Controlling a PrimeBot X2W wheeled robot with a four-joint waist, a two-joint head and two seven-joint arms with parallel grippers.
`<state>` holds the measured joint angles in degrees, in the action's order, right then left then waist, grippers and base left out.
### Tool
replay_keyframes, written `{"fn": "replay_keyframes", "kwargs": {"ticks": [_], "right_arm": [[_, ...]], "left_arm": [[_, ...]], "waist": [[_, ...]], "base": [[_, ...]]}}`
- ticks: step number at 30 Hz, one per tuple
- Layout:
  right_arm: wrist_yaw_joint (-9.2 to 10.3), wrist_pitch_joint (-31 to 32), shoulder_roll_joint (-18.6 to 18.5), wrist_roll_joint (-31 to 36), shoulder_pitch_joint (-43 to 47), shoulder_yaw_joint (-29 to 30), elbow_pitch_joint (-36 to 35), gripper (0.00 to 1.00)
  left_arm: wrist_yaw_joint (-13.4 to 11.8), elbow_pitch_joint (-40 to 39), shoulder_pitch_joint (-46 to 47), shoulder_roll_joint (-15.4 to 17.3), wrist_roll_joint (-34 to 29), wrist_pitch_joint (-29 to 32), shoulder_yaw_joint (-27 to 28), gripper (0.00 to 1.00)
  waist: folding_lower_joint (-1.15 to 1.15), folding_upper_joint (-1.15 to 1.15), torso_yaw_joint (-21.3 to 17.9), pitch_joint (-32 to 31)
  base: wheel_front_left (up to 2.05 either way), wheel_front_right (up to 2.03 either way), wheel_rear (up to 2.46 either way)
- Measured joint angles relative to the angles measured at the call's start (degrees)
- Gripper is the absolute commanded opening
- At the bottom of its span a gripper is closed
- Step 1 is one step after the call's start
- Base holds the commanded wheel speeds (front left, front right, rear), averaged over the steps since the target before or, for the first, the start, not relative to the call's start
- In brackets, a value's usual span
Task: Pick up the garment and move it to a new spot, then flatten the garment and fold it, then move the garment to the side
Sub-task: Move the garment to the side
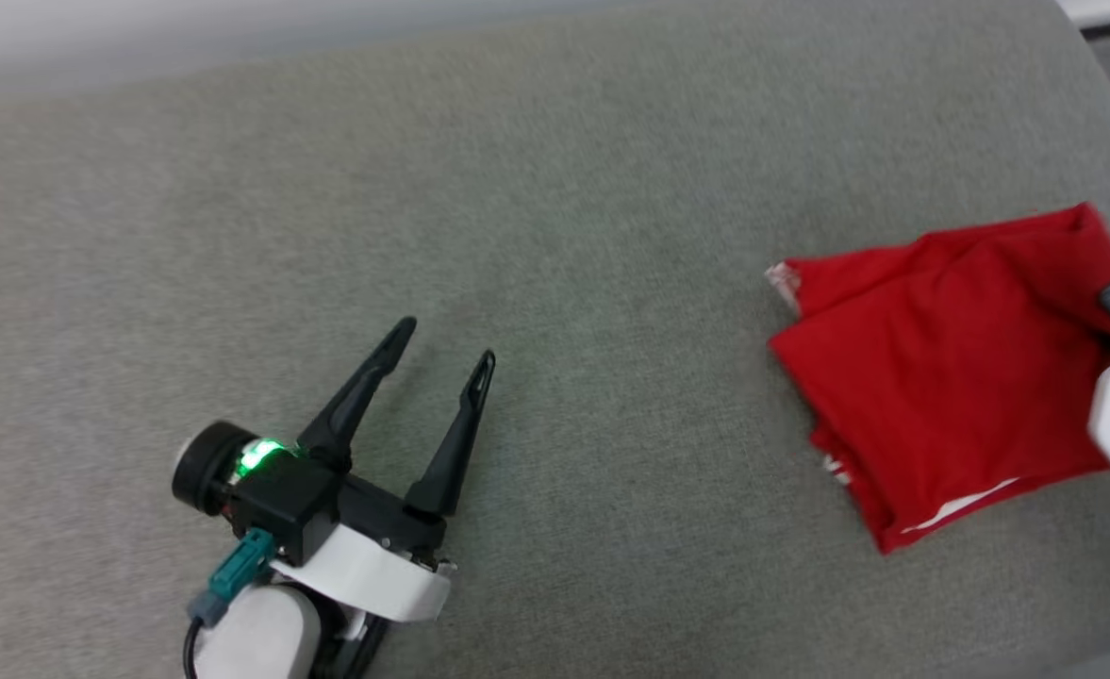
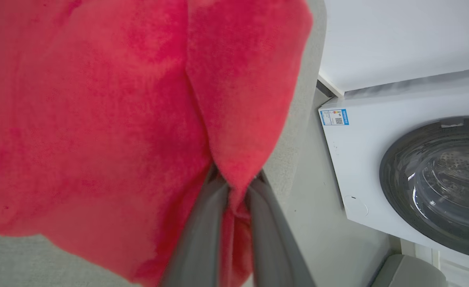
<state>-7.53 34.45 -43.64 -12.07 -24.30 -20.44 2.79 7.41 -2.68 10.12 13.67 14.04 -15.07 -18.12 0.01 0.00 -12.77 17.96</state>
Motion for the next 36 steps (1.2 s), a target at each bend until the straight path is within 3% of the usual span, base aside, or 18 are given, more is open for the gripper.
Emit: {"fn": "replay_keyframes", "kwargs": {"ticks": [10,18,25,31,32,33,36], "right_arm": [[-0.01,-10.80,-2.90,3.50,-5.60,7.06,14.88,0.00],[-0.02,-19.02,-2.65,8.48,-10.04,17.30,27.08,0.00],[-0.01,-21.93,0.13,12.21,-12.44,22.74,33.42,0.00],[-0.01,-22.49,2.70,15.51,-13.56,25.03,35.29,0.00],[-0.01,-22.29,3.04,16.34,-13.61,25.65,35.21,0.95],[-0.01,-22.07,3.22,16.88,-13.65,26.09,35.08,1.00],[-0.01,-21.18,3.50,18.28,-13.72,27.22,33.75,1.00]], "left_arm": [[0.00,-8.20,7.47,6.24,-3.38,2.24,-1.92,1.00],[-0.02,-15.36,10.34,8.76,-3.55,5.41,-0.65,1.00],[-0.60,-18.23,11.37,9.36,-3.24,6.37,0.40,1.00],[-1.03,-17.42,11.26,9.27,-2.82,5.86,0.22,1.00],[-1.12,-16.48,11.12,9.01,-2.74,5.34,0.00,1.00],[-1.22,-15.95,10.96,8.82,-2.68,5.00,-0.21,1.00],[-1.58,-14.18,10.09,7.67,-2.23,3.88,-0.81,1.00]], "waist": [[0.01,0.00,-4.13,11.25],[0.01,0.00,-3.84,18.34],[0.00,0.00,-1.24,22.13],[0.00,0.00,0.01,21.67],[0.00,0.00,0.13,20.77],[0.00,0.00,0.18,20.22],[0.00,0.00,0.34,18.14]], "base": [[0.00,0.00,0.00],[0.00,0.00,0.00],[0.00,0.00,0.00],[0.00,0.00,0.00],[0.00,0.00,0.00],[0.00,0.00,0.00],[0.00,0.00,0.00]]}}
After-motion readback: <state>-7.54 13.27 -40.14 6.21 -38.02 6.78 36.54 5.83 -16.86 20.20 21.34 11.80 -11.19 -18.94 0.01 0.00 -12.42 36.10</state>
